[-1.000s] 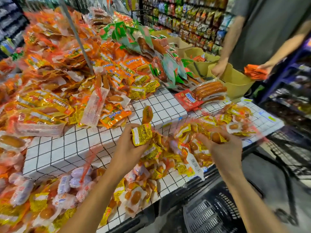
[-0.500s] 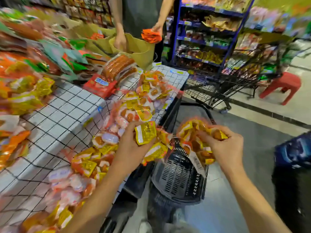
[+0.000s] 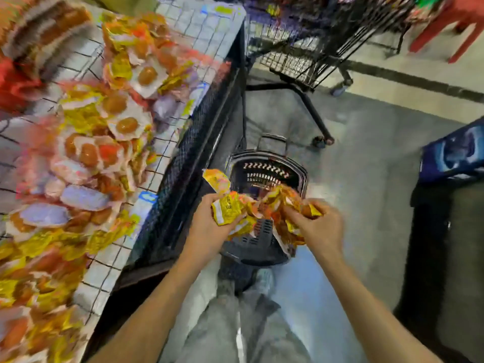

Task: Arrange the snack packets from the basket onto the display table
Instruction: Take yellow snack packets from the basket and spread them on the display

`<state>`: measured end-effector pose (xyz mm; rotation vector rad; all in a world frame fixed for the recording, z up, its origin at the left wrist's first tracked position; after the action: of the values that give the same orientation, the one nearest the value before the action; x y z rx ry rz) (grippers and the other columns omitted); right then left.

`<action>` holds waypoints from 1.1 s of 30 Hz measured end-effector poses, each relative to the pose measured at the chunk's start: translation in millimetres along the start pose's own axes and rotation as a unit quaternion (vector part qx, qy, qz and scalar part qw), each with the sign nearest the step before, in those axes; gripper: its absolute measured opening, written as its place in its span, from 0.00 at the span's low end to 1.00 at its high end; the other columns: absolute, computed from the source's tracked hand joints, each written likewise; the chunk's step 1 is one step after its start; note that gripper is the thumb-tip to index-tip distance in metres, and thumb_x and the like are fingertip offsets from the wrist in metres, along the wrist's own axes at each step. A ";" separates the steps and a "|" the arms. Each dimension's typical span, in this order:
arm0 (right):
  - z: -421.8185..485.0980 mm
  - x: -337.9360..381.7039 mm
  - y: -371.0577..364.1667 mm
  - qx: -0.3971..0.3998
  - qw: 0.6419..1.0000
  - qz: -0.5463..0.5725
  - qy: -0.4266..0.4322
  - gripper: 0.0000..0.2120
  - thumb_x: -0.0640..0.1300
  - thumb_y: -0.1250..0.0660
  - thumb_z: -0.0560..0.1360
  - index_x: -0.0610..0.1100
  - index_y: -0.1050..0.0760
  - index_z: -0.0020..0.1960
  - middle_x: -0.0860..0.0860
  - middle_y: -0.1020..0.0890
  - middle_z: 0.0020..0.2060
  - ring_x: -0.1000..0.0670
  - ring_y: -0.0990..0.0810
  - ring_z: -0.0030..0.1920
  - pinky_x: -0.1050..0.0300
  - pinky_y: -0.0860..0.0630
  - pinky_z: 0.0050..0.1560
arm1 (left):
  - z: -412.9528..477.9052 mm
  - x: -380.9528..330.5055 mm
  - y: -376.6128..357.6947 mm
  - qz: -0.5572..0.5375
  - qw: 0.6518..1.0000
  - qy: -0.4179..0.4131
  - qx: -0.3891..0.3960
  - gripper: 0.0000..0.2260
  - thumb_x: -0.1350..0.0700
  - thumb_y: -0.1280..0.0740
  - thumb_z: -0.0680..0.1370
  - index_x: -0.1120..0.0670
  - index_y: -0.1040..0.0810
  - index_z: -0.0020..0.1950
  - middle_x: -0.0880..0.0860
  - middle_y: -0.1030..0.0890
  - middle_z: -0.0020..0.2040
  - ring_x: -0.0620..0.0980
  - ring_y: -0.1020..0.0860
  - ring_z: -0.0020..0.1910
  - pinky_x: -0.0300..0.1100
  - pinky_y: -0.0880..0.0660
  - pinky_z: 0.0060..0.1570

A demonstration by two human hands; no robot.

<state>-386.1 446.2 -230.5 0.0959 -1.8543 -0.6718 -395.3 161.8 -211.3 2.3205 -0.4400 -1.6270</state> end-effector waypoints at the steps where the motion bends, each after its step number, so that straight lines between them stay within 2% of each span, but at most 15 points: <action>1: 7.0 -19.3 -12.4 0.006 1.000 -0.004 -0.011 0.17 0.62 0.21 0.61 0.53 0.22 0.39 0.56 0.19 0.35 0.54 0.20 0.37 0.45 0.20 0.43 | 10.1 19.0 -10.6 0.014 1.000 0.013 -0.005 0.22 0.49 0.22 0.70 0.47 0.28 0.58 0.50 0.20 0.53 0.47 0.20 0.52 0.42 0.24 0.50; 3: 17.7 -56.0 -40.4 0.027 0.999 -0.009 -0.023 0.14 0.59 0.20 0.62 0.55 0.23 0.38 0.57 0.20 0.35 0.55 0.20 0.38 0.48 0.20 0.44 | 28.1 61.3 -31.6 0.039 0.998 0.037 -0.012 0.22 0.49 0.21 0.69 0.48 0.27 0.57 0.47 0.20 0.51 0.47 0.21 0.51 0.41 0.24 0.50; 6: 32.4 -110.4 -85.7 0.055 0.997 -0.038 -0.038 0.12 0.55 0.20 0.64 0.53 0.20 0.42 0.57 0.18 0.39 0.53 0.19 0.43 0.54 0.23 0.47 | 51.7 113.1 -60.6 0.063 0.996 0.056 -0.026 0.19 0.55 0.21 0.69 0.50 0.26 0.55 0.46 0.22 0.48 0.40 0.22 0.47 0.25 0.31 0.44; 8: 41.6 -154.6 -114.4 0.069 0.994 -0.069 -0.052 0.16 0.55 0.21 0.64 0.49 0.17 0.47 0.53 0.16 0.42 0.52 0.19 0.44 0.57 0.24 0.47 | 67.8 141.2 -79.9 0.069 0.996 0.037 -0.037 0.19 0.64 0.22 0.69 0.45 0.26 0.48 0.43 0.24 0.44 0.32 0.23 0.45 0.21 0.33 0.43; 10: 49.6 -203.3 -142.2 0.078 0.990 -0.085 -0.076 0.16 0.56 0.21 0.64 0.49 0.17 0.46 0.51 0.16 0.41 0.50 0.18 0.43 0.53 0.22 0.48 | 86.9 175.4 -100.6 0.084 0.996 0.029 -0.026 0.21 0.68 0.24 0.69 0.41 0.24 0.40 0.40 0.22 0.37 0.27 0.24 0.41 0.21 0.32 0.41; 11: 53.5 -226.5 -156.1 0.083 0.989 -0.093 -0.084 0.16 0.56 0.21 0.64 0.48 0.17 0.46 0.50 0.15 0.41 0.48 0.18 0.43 0.51 0.21 0.47 | 97.8 194.3 -111.9 0.086 0.996 0.029 -0.016 0.21 0.66 0.24 0.70 0.38 0.21 0.39 0.40 0.19 0.36 0.29 0.23 0.39 0.23 0.29 0.41; 13: 59.9 -269.0 -183.6 0.103 0.983 -0.120 -0.088 0.17 0.57 0.21 0.65 0.47 0.17 0.46 0.49 0.16 0.38 0.47 0.19 0.40 0.52 0.23 0.43 | 114.0 239.0 -134.4 0.105 0.994 0.035 0.004 0.17 0.56 0.25 0.71 0.31 0.22 0.43 0.41 0.18 0.41 0.39 0.20 0.40 0.38 0.23 0.43; 15: 65.0 -304.0 -209.4 0.127 0.977 -0.145 -0.087 0.17 0.59 0.22 0.66 0.46 0.18 0.43 0.51 0.20 0.34 0.50 0.23 0.36 0.56 0.31 0.36 | 123.2 290.3 -150.4 0.143 0.988 0.057 0.021 0.12 0.51 0.25 0.71 0.37 0.24 0.47 0.44 0.22 0.48 0.50 0.21 0.50 0.41 0.27 0.47; 18: 71.4 -350.5 -243.9 0.155 0.968 -0.173 -0.091 0.17 0.58 0.23 0.68 0.44 0.20 0.38 0.50 0.21 0.33 0.48 0.24 0.35 0.53 0.31 0.34 | 138.4 370.4 -174.1 0.185 0.977 0.094 0.053 0.19 0.41 0.27 0.69 0.46 0.27 0.56 0.49 0.25 0.56 0.53 0.23 0.56 0.49 0.25 0.52; 20: 74.3 -377.7 -261.4 0.160 0.963 -0.192 -0.101 0.16 0.54 0.22 0.69 0.41 0.21 0.38 0.47 0.20 0.34 0.46 0.23 0.36 0.50 0.28 0.35 | 148.6 411.6 -188.7 0.218 0.967 0.107 0.074 0.22 0.36 0.30 0.70 0.44 0.26 0.59 0.48 0.24 0.56 0.51 0.22 0.57 0.53 0.23 0.52; 23: 79.6 -412.4 -283.2 0.166 0.955 -0.212 -0.122 0.16 0.51 0.23 0.69 0.41 0.23 0.36 0.46 0.20 0.31 0.45 0.22 0.34 0.50 0.29 0.34 | 157.9 437.4 -207.6 0.266 0.954 0.100 0.091 0.24 0.44 0.28 0.73 0.50 0.28 0.66 0.52 0.25 0.59 0.54 0.25 0.60 0.54 0.25 0.54; 26: 79.3 -434.1 -297.5 0.181 0.951 -0.218 -0.125 0.17 0.54 0.25 0.71 0.46 0.26 0.32 0.49 0.21 0.29 0.45 0.21 0.34 0.51 0.27 0.33 | 164.7 456.1 -225.7 0.307 0.938 0.101 0.125 0.26 0.48 0.27 0.74 0.55 0.30 0.69 0.57 0.26 0.63 0.58 0.27 0.63 0.52 0.29 0.58; 28: 76.2 -430.1 -299.3 0.204 0.945 -0.232 -0.113 0.10 0.54 0.27 0.73 0.49 0.21 0.39 0.48 0.18 0.34 0.43 0.19 0.39 0.49 0.23 0.38 | 165.7 458.5 -230.7 0.359 0.915 0.092 0.161 0.24 0.51 0.28 0.74 0.54 0.30 0.67 0.57 0.27 0.62 0.60 0.27 0.62 0.54 0.28 0.57; 30: 69.7 -415.2 -293.5 0.230 0.934 -0.252 -0.101 0.11 0.54 0.29 0.74 0.48 0.18 0.52 0.45 0.15 0.42 0.41 0.18 0.45 0.45 0.21 0.45 | 162.5 449.0 -225.5 0.407 0.891 0.080 0.182 0.20 0.53 0.31 0.75 0.53 0.29 0.66 0.57 0.27 0.62 0.61 0.25 0.60 0.56 0.27 0.56; 33: 60.2 -363.4 -270.6 0.260 0.909 -0.324 -0.044 0.12 0.50 0.31 0.74 0.47 0.21 0.56 0.44 0.16 0.51 0.38 0.19 0.52 0.45 0.22 0.50 | 150.4 401.0 -207.7 0.449 0.871 0.058 0.189 0.17 0.53 0.34 0.77 0.52 0.28 0.66 0.55 0.25 0.61 0.59 0.25 0.60 0.55 0.26 0.57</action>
<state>-365.4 380.9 -682.5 1.0853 -2.0497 -0.6049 -389.1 185.9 -686.7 1.8959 -1.6259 -0.9728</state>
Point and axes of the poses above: each hand's wrist, its own z-axis towards the middle knuckle, its own y-axis out of the back of the hand, x = y × z, the point moved 10 cm from there along z, towards the middle knuckle
